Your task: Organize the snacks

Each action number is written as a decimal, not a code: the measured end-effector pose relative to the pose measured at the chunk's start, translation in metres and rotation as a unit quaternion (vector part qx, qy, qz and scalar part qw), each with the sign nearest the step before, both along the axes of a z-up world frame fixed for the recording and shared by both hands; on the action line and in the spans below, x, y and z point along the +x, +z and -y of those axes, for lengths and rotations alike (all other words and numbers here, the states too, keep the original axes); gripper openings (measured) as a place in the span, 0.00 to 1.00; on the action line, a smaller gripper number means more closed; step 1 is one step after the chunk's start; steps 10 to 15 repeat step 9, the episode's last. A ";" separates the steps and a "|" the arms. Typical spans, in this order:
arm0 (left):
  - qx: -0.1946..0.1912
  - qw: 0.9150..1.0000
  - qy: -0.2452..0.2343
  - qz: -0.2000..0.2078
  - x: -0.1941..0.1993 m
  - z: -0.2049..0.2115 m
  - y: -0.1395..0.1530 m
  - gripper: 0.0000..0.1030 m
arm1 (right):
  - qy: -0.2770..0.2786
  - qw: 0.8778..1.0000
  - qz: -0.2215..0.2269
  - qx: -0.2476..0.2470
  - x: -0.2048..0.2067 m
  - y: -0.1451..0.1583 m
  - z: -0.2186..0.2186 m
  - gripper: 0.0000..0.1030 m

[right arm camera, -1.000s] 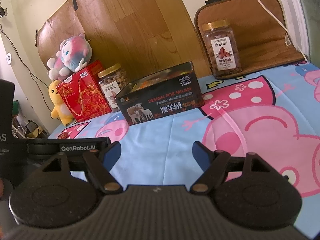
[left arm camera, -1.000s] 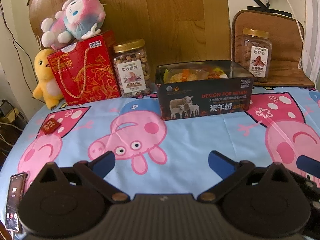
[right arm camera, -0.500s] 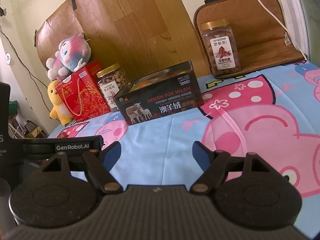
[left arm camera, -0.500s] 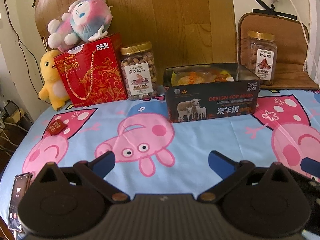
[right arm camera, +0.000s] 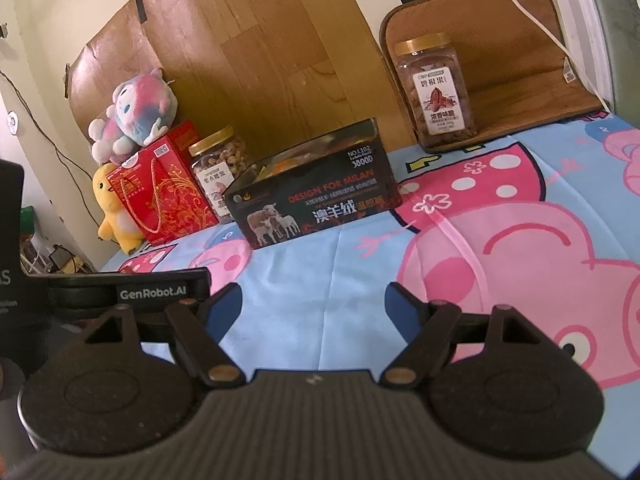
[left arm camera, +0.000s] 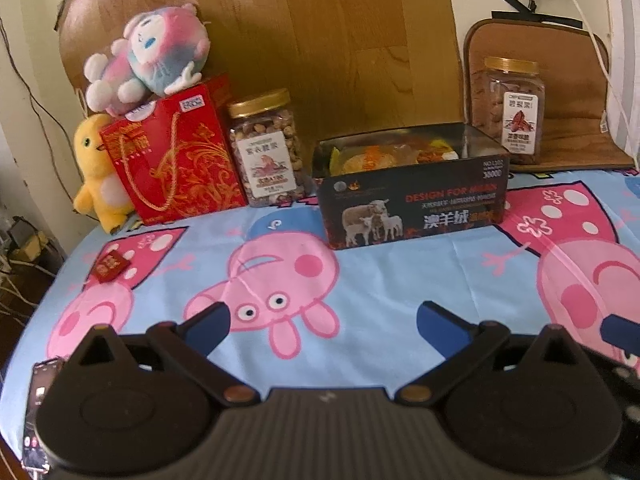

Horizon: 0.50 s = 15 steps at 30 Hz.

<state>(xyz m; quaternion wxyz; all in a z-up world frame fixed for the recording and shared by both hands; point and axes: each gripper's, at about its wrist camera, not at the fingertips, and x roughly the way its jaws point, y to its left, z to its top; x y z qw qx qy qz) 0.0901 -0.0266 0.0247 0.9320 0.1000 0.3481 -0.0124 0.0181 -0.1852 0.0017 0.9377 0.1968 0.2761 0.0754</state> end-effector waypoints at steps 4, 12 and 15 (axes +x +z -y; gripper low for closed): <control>-0.041 0.999 -0.025 -0.006 -0.002 -0.005 0.000 1.00 | 0.001 1.000 -0.003 -0.001 0.001 -0.002 0.000 0.79; -0.036 0.999 -0.019 -0.004 -0.001 -0.004 -0.001 1.00 | -0.003 1.000 -0.001 -0.002 0.000 -0.001 0.002 0.79; -0.036 0.999 -0.019 -0.004 -0.001 -0.004 -0.001 1.00 | -0.003 1.000 -0.001 -0.002 0.000 -0.001 0.002 0.79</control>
